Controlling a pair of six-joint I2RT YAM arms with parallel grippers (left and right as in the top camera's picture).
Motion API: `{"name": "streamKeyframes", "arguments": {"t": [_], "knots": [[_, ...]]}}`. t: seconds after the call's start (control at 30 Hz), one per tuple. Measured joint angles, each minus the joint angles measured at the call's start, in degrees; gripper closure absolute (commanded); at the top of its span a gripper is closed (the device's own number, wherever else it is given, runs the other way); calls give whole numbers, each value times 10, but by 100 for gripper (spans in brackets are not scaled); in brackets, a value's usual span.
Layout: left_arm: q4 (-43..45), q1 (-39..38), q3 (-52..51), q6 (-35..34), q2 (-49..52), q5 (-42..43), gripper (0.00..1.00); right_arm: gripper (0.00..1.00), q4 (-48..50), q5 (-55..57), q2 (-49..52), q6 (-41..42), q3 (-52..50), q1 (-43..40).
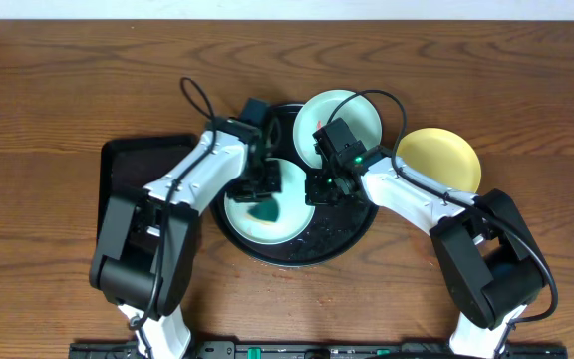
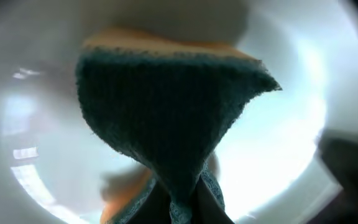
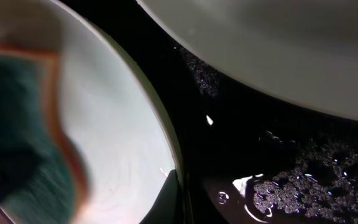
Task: Clean dirty plates on tray and stack at the side
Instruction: 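Scrub the pale green plate with the sponge in the left gripper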
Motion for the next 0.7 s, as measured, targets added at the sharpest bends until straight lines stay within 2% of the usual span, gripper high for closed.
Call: {"name": "streamKeyframes", "arguments": {"t": [0.1,0.23,0.47,0.7], "knots": [[20,-21,0,13,3,32,93,99,0,0,0,0,0,0],[43,-26,0,14,4,30,93,99,0,2,0,0,0,0],[54,-30,0,-5,4,-94,93,99,9,-2,0,0,0,0],[10,-32,5,-23,4,-198,93,99,9,-5,0,0,1,1]]}}
